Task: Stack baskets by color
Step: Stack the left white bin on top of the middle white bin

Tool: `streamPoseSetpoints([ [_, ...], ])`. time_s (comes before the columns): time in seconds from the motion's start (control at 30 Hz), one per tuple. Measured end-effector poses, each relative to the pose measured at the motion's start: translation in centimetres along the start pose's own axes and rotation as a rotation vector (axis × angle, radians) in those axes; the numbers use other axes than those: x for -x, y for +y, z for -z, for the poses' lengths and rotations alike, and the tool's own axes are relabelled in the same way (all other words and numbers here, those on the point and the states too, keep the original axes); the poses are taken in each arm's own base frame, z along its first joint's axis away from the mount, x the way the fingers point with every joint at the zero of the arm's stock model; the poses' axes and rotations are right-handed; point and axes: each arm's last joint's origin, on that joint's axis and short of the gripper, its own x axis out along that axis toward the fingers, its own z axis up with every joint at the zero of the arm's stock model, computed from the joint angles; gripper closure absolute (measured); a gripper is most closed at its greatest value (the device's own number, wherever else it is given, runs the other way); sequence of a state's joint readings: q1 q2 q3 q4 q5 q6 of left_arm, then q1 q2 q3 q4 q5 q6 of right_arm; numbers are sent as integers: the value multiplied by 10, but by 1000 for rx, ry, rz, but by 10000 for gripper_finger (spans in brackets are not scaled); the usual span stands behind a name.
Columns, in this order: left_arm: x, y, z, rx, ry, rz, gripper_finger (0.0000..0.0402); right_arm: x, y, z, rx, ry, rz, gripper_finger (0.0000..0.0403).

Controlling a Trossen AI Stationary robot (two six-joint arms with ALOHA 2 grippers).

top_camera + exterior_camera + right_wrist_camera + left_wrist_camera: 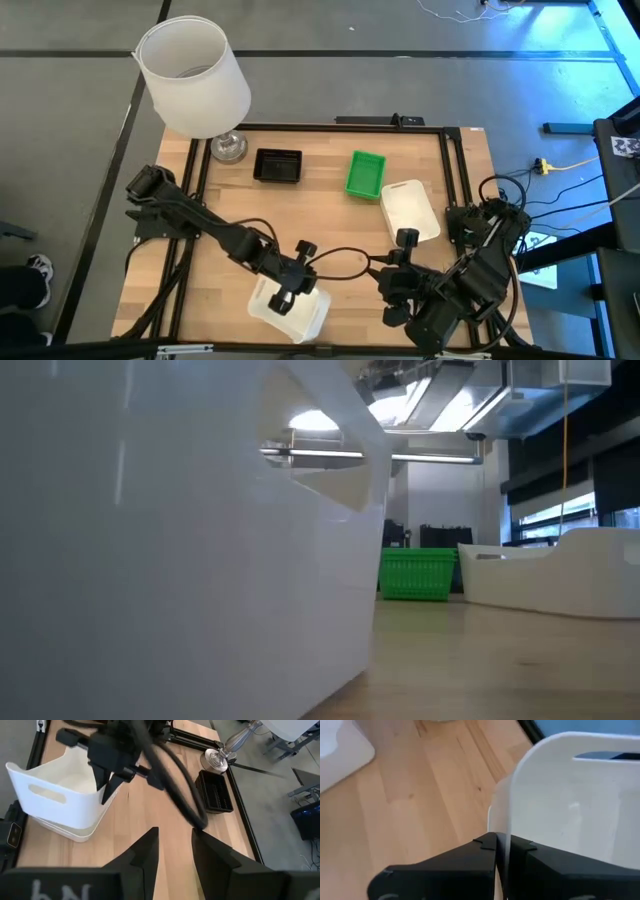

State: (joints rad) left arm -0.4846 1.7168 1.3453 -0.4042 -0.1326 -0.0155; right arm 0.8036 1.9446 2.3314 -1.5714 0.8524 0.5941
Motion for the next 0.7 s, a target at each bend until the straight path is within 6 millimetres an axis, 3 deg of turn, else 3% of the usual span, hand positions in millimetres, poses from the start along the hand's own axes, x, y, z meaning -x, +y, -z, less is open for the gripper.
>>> streamPoseSetpoints([
  [0.27, 34, 3, -34, -2, 33, 46, 401, 0, 0, 0, -2, -1, 0, 286],
  [0.37, 46, 6, -38, 27, 93, 40, 401, 0, 0, 0, -2, -1, 0, 286],
  [0.7, 41, 34, -32, 139, 152, 41, 401, 0, 0, 0, -31, 1, 1, 286],
])
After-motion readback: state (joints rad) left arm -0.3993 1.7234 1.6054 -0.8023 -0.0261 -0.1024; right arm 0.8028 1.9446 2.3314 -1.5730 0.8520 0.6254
